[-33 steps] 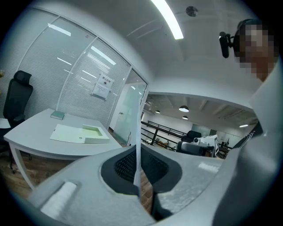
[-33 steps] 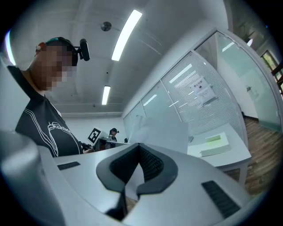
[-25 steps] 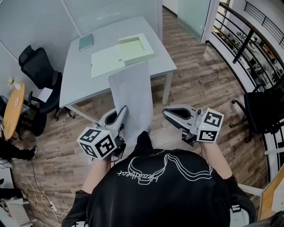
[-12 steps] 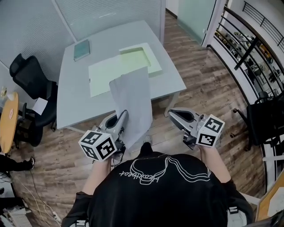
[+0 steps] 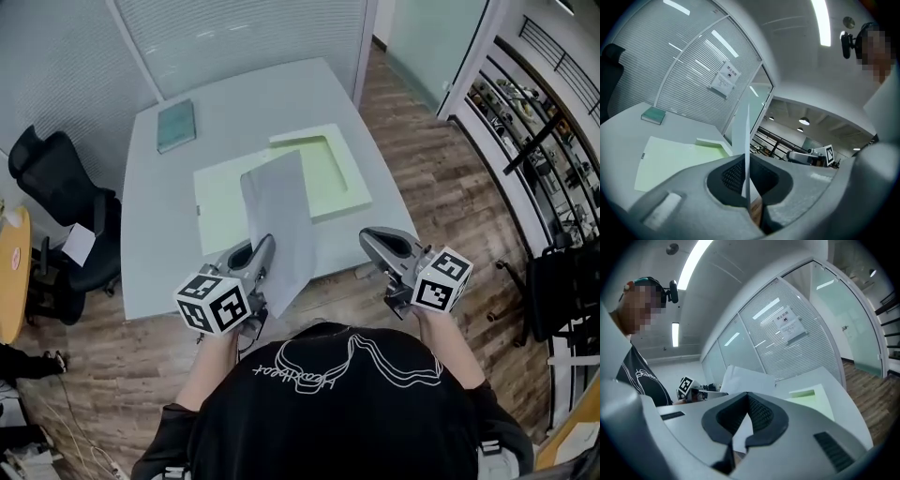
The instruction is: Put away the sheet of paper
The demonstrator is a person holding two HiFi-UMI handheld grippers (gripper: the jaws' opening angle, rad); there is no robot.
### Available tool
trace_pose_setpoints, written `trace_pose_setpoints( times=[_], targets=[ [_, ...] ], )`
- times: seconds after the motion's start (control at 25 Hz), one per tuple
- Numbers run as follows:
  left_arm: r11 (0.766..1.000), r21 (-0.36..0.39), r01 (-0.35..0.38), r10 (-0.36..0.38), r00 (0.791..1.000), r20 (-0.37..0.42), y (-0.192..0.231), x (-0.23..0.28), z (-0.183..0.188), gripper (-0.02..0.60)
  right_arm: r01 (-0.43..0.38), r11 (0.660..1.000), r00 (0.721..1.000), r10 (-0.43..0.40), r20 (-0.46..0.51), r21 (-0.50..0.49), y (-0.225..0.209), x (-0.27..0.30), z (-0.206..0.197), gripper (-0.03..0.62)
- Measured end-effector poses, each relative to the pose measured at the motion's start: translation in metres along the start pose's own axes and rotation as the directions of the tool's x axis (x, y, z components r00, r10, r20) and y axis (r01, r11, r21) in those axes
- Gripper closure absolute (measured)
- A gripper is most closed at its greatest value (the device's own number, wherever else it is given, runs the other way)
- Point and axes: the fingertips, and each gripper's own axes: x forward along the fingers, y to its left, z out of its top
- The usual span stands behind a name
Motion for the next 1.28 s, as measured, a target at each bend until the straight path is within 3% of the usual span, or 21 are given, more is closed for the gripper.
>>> trace_pose_setpoints(
  times=[0.4,0.76,1.28],
  targets=[
    [1.0,0.014,-0.012,0.012,1.0,0.0,0.038,0.025,0.032,0.571,0.002,0.998,0.999,-0.004,0.036,0.067,-0.043,0.032,0.015,0.586],
    [0.997,0.014,-0.081,0.081,0.996,-0.026,0.07,0.068,0.047,0.571,0.021,0.988,0.998,-0.03,0.06,0.153,-0.11,0.032,0.03,0.585],
    [0.982,-0.033,-0.187,0.183,0.979,-0.084,0.127,0.097,0.05,0.571,-0.02,0.979,1.0,0.022,-0.008,0.205,-0.168,0.064,0.029,0.586]
  ],
)
